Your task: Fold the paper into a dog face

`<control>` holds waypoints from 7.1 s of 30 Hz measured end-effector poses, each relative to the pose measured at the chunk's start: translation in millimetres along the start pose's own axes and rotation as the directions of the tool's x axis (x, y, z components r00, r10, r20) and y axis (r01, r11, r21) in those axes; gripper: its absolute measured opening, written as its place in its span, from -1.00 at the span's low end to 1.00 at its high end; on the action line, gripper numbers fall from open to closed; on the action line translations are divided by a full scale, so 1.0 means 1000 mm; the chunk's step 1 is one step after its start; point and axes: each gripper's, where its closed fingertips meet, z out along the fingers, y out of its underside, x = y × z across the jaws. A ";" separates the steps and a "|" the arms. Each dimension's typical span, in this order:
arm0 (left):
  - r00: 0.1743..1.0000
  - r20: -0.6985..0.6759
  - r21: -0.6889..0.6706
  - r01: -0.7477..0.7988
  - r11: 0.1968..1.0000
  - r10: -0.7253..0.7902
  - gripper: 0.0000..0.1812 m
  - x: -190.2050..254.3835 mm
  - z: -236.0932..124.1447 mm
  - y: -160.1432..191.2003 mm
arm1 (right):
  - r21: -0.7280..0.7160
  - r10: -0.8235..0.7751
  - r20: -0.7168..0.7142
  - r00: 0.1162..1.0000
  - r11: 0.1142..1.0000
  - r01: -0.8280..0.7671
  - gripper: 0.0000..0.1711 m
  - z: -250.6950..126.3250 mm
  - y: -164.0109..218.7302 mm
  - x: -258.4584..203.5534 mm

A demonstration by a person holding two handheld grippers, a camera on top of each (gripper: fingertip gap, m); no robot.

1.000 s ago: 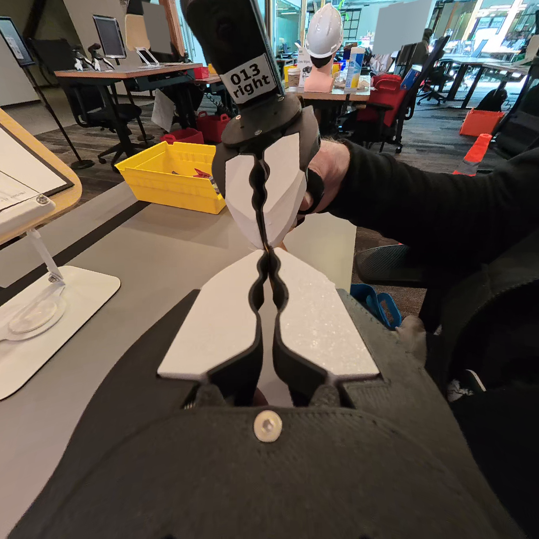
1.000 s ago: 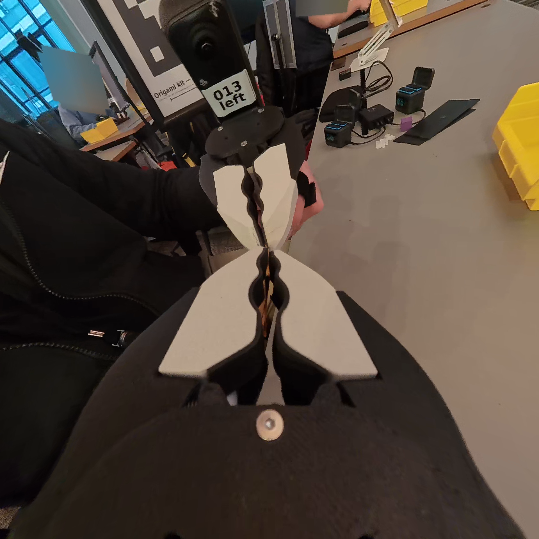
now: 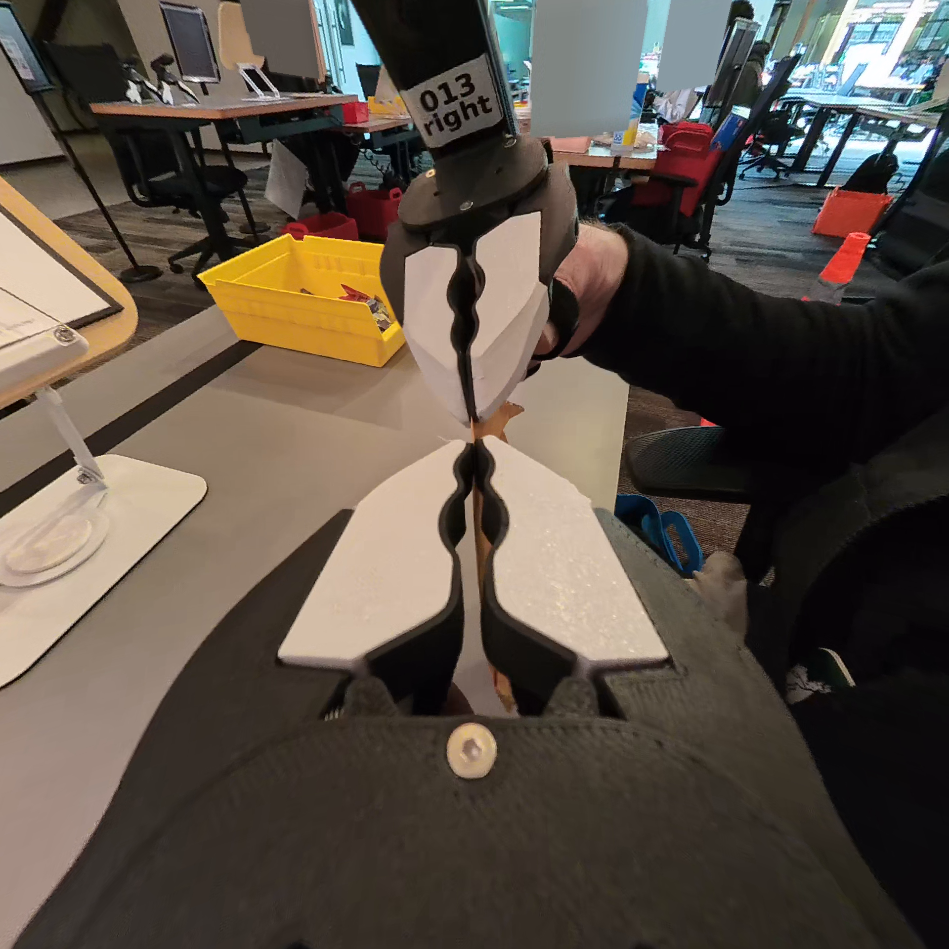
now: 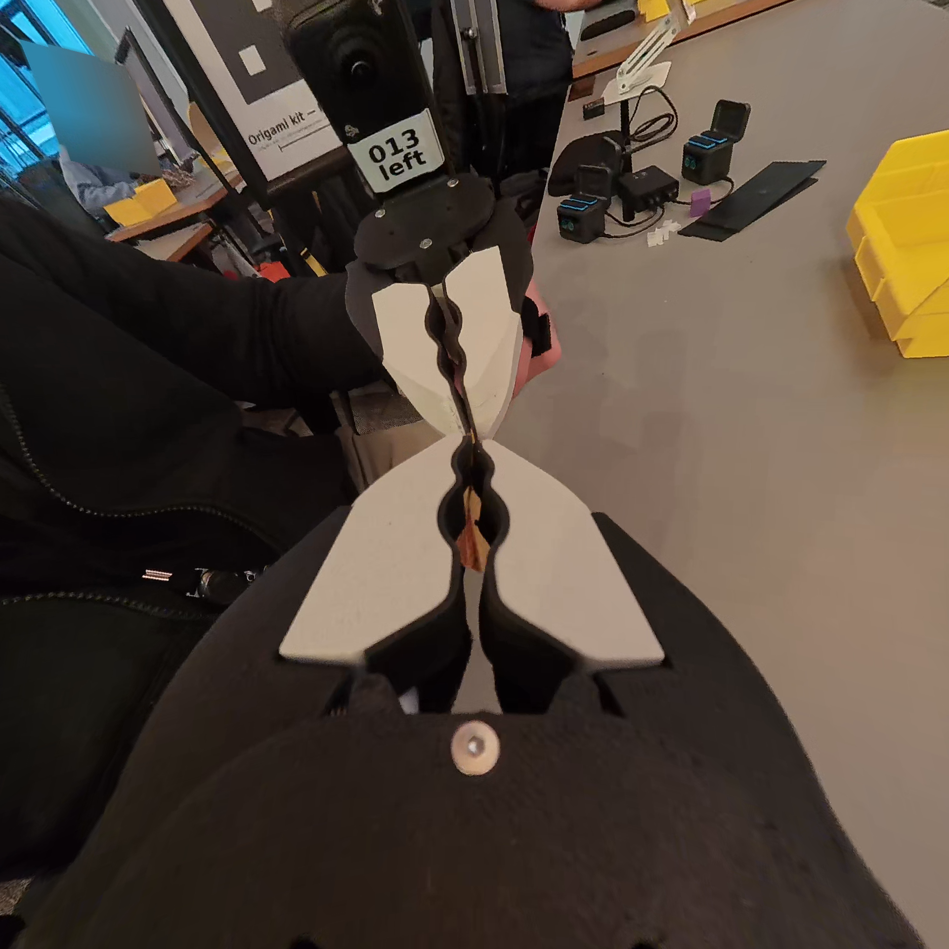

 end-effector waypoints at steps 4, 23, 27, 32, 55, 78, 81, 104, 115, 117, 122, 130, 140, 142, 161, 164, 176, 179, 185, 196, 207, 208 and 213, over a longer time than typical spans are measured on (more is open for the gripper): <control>1.000 -0.023 -0.009 0.009 1.000 -0.010 -1.00 0.002 -0.001 0.002 | -0.014 -0.001 -0.001 1.000 1.000 0.001 -1.00 0.001 0.001 -0.001; 0.998 -0.035 0.008 0.051 0.999 -0.051 -1.00 -0.002 -0.002 0.006 | 0.019 0.036 0.010 0.999 0.999 -0.036 -1.00 -0.008 0.000 0.002; 0.997 -0.043 0.016 0.067 0.998 -0.066 -1.00 -0.004 -0.006 0.004 | 0.018 0.052 -0.001 0.999 0.998 -0.052 -1.00 -0.016 0.001 0.005; 0.994 -0.057 0.036 0.097 0.995 -0.095 -1.00 -0.007 -0.011 0.000 | 0.098 0.061 -0.032 0.998 0.994 -0.058 -1.00 -0.044 -0.007 0.010; 0.981 -0.094 0.167 0.185 0.968 -0.171 -1.00 -0.014 -0.025 -0.021 | -0.083 -0.016 0.099 0.995 0.996 0.025 -0.63 -0.008 0.039 0.009; 0.981 -0.084 0.058 0.179 0.982 -0.174 -0.51 -0.017 -0.017 0.007 | 0.037 -0.053 0.056 0.997 0.998 0.051 -1.00 0.010 0.013 0.011; 0.997 -0.030 -0.010 0.075 0.997 -0.075 -0.63 -0.011 -0.001 0.018 | 0.040 -0.011 0.044 0.999 0.999 0.009 -1.00 0.013 0.013 0.014; 1.000 0.007 0.020 0.020 1.000 -0.020 -0.97 -0.008 0.000 0.010 | 0.042 -0.015 0.014 1.000 0.999 0.015 -1.00 0.012 0.006 0.012; 0.992 -0.077 0.019 0.098 0.995 -0.096 -0.99 -0.004 -0.002 0.012 | 0.063 -0.044 -0.010 0.999 0.997 0.045 -1.00 0.003 -0.001 0.010; 0.991 -0.089 0.024 0.100 0.995 -0.097 -1.00 -0.003 -0.003 0.011 | 0.069 -0.048 -0.010 0.999 0.996 0.049 -1.00 0.003 -0.002 0.009; 0.994 -0.075 0.041 0.086 0.995 -0.083 -1.00 -0.005 -0.009 0.002 | 0.149 -0.022 -0.001 1.000 0.989 0.022 -1.00 0.004 -0.014 0.009; 0.995 -0.057 0.033 0.089 0.995 -0.087 -1.00 -0.010 -0.014 0.007 | 0.361 0.048 -0.007 0.999 0.931 -0.042 -1.00 -0.031 -0.039 0.019; 0.988 -0.060 0.142 0.148 0.979 -0.141 -1.00 -0.012 -0.011 -0.008 | 0.070 -0.001 0.067 0.998 0.998 -0.003 -0.98 0.021 0.008 0.010; 0.988 -0.059 0.146 0.148 0.978 -0.141 -1.00 -0.012 -0.012 -0.008 | 0.061 -0.025 0.049 0.998 0.998 0.022 -1.00 0.022 0.008 0.009; 0.976 -0.081 0.220 0.217 0.951 -0.204 -1.00 -0.015 -0.019 -0.020 | 0.077 -0.006 0.091 0.996 0.997 -0.001 -0.82 0.012 0.007 0.005; 0.970 -0.104 0.209 0.237 0.949 -0.219 -1.00 -0.010 -0.013 -0.017 | 0.086 -0.039 0.082 0.996 0.996 0.032 -0.80 0.017 0.003 0.002; 0.963 -0.082 0.176 0.268 0.947 -0.257 -1.00 -0.033 -0.021 0.001 | 0.220 0.035 0.071 0.997 0.974 -0.050 -1.00 0.008 -0.006 0.018; 0.968 -0.096 0.108 0.242 0.964 -0.232 -1.00 -0.029 -0.023 0.007 | 0.255 0.067 0.076 0.995 0.963 -0.084 -0.86 0.001 -0.009 0.024; 0.965 -0.122 0.024 0.235 0.972 -0.230 -1.00 -0.023 -0.020 0.018 | 0.196 0.015 0.036 0.999 0.980 -0.022 -0.99 0.004 -0.002 0.022; 0.970 0.017 0.019 0.243 0.970 -0.243 -1.00 -0.043 -0.020 0.019 | 0.152 0.040 -0.002 0.999 0.988 -0.040 -0.95 0.008 0.004 0.028; 0.996 -0.041 -0.349 0.061 0.935 -0.081 -1.00 -0.012 -0.015 0.059 | -0.101 -0.189 -0.199 0.961 0.980 0.172 -0.31 -0.005 0.013 0.028; 0.996 -0.064 -0.356 0.037 0.934 -0.064 -1.00 -0.006 -0.013 0.059 | -0.165 -0.236 -0.199 0.951 0.965 0.205 -0.40 0.001 0.017 0.024; 0.996 -0.085 -0.394 -0.034 0.918 0.001 -1.00 0.005 -0.007 0.064 | -0.416 -0.349 -0.171 0.922 0.873 0.253 -0.74 0.020 0.047 0.020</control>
